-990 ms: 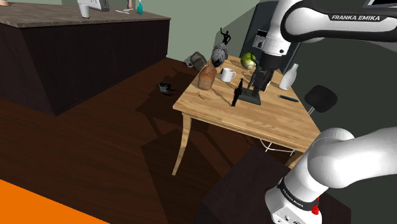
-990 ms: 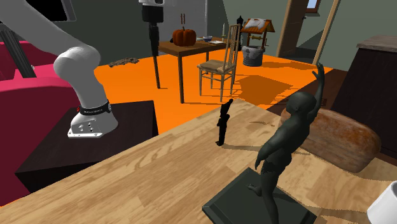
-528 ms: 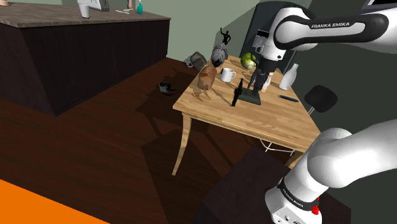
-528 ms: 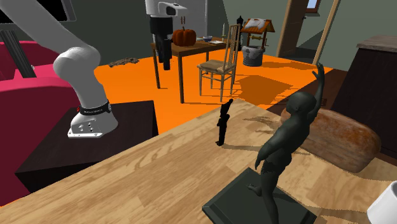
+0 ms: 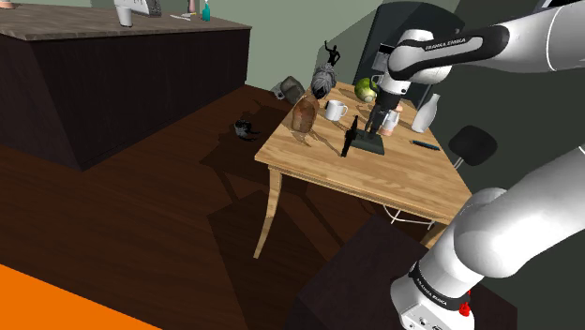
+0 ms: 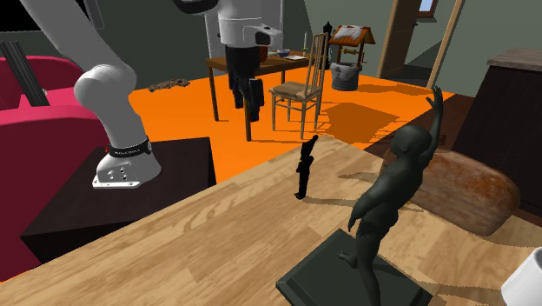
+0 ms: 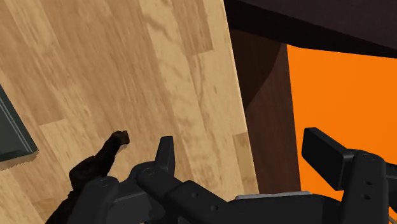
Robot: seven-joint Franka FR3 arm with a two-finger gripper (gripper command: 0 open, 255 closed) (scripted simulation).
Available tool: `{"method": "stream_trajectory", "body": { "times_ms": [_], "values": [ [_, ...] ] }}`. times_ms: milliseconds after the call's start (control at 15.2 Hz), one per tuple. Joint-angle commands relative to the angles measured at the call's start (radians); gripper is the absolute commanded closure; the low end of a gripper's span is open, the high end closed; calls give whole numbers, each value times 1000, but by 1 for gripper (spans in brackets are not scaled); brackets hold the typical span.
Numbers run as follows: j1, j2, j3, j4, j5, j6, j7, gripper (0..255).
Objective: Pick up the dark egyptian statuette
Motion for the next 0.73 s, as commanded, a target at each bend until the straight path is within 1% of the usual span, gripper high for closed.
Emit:
{"method": "stream_trajectory", "body": {
  "times_ms": [0, 198, 396, 528, 660],
  "values": [
    [11, 72, -47, 48, 35, 31, -93, 0],
    [25, 200, -107, 130, 120, 70, -236, 0],
    [20, 341, -148, 229, 235, 88, -389, 0],
    [-2, 439, -155, 304, 318, 86, -488, 0],
    [-38, 535, -148, 388, 397, 74, -579, 0]
  ]
}}
